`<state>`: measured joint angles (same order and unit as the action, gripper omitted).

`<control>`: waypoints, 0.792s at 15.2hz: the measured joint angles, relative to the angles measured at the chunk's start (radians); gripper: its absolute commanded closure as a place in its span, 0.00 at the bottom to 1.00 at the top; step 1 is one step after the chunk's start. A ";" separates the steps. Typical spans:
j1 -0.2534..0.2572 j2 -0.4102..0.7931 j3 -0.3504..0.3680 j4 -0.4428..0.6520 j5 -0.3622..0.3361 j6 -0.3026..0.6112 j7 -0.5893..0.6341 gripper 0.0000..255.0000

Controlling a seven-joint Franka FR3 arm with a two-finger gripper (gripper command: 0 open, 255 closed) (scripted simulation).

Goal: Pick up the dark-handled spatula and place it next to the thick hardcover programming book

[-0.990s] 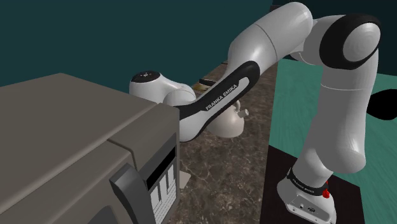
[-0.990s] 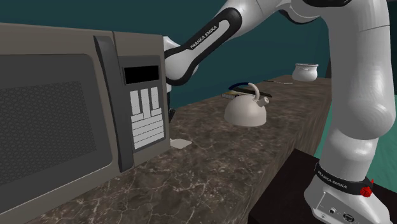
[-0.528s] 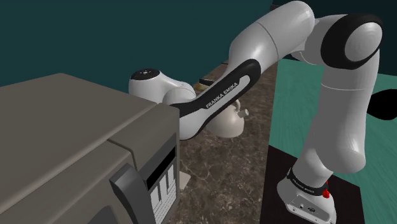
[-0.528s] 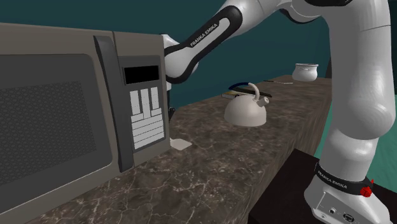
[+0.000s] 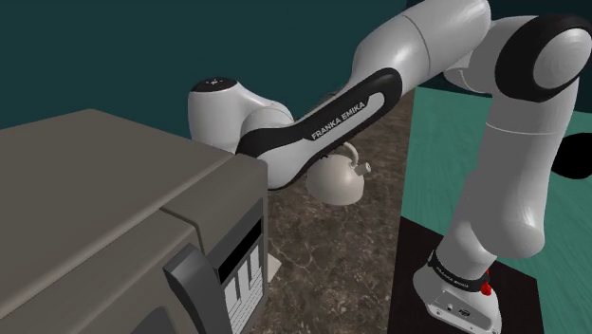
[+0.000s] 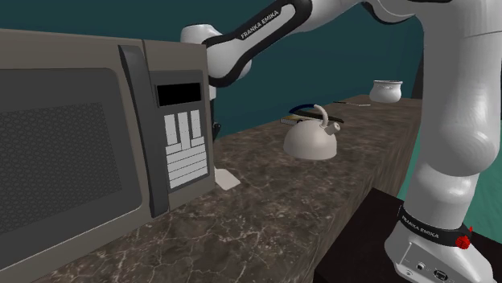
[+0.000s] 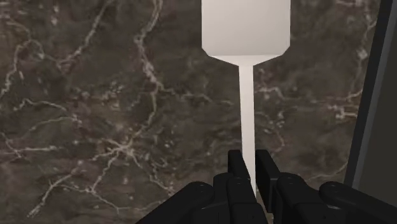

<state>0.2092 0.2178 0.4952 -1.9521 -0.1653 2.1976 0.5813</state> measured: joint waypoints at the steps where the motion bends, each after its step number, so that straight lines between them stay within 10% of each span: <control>1: -0.001 -0.004 0.001 0.010 0.003 -0.013 -0.004 1.00; 12: -0.042 -0.101 -0.005 0.015 0.068 -0.100 -0.085 1.00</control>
<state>0.1667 0.1164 0.4906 -1.9367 -0.0968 2.0977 0.4962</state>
